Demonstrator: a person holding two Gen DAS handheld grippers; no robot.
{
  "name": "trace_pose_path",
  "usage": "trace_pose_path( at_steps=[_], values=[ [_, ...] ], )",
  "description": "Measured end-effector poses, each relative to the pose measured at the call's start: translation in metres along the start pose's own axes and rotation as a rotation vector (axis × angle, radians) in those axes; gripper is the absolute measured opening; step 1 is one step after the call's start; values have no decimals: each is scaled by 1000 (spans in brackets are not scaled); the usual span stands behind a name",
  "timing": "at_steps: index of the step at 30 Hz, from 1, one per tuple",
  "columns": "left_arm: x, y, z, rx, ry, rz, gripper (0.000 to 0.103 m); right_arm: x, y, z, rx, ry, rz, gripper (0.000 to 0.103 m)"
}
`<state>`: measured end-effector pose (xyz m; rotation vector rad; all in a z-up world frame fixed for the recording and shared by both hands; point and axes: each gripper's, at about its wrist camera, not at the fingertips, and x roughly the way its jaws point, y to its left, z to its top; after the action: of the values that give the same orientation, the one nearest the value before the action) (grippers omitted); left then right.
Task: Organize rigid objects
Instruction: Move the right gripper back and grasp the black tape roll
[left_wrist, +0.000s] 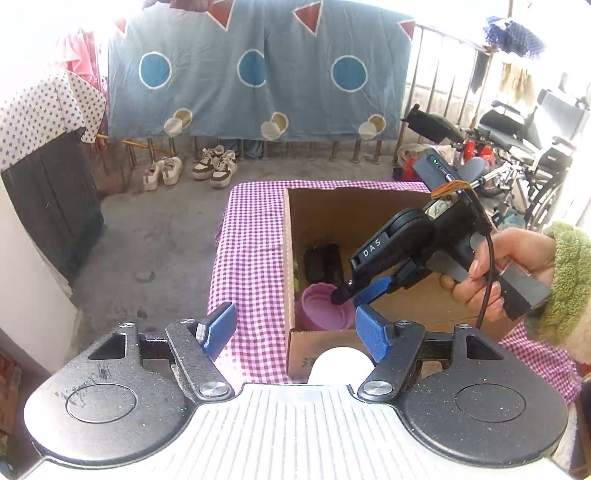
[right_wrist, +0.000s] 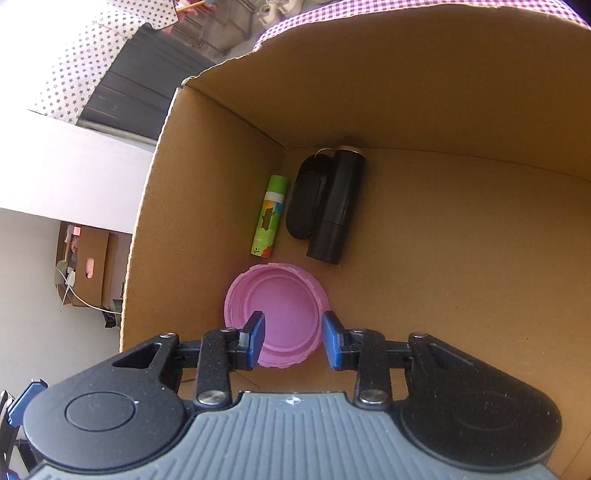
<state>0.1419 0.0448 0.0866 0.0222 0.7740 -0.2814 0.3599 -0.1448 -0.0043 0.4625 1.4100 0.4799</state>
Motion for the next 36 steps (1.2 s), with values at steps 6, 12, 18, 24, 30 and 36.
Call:
trace_pose_path(
  at_steps=[6, 12, 18, 24, 30, 36],
  values=[
    [-7, 3, -22, -30, 8, -32, 71, -45, 9, -21, -59, -83, 17, 42],
    [-7, -19, -48, 49, 41, -121, 74, -149, 8, -104, -160, -313, 18, 42],
    [12, -50, -82, 125, 130, -199, 74, -213, 1, -219, -208, -506, 14, 42],
    [40, -77, -107, 219, 215, -202, 75, -154, -23, -288, -106, -510, 38, 42],
    [57, -94, -125, 297, 220, -103, 74, -76, -27, -294, -55, -467, 1, 39],
    [67, -99, -131, 309, 235, -69, 65, -48, -12, -280, -119, -438, -42, 35]
  ],
)
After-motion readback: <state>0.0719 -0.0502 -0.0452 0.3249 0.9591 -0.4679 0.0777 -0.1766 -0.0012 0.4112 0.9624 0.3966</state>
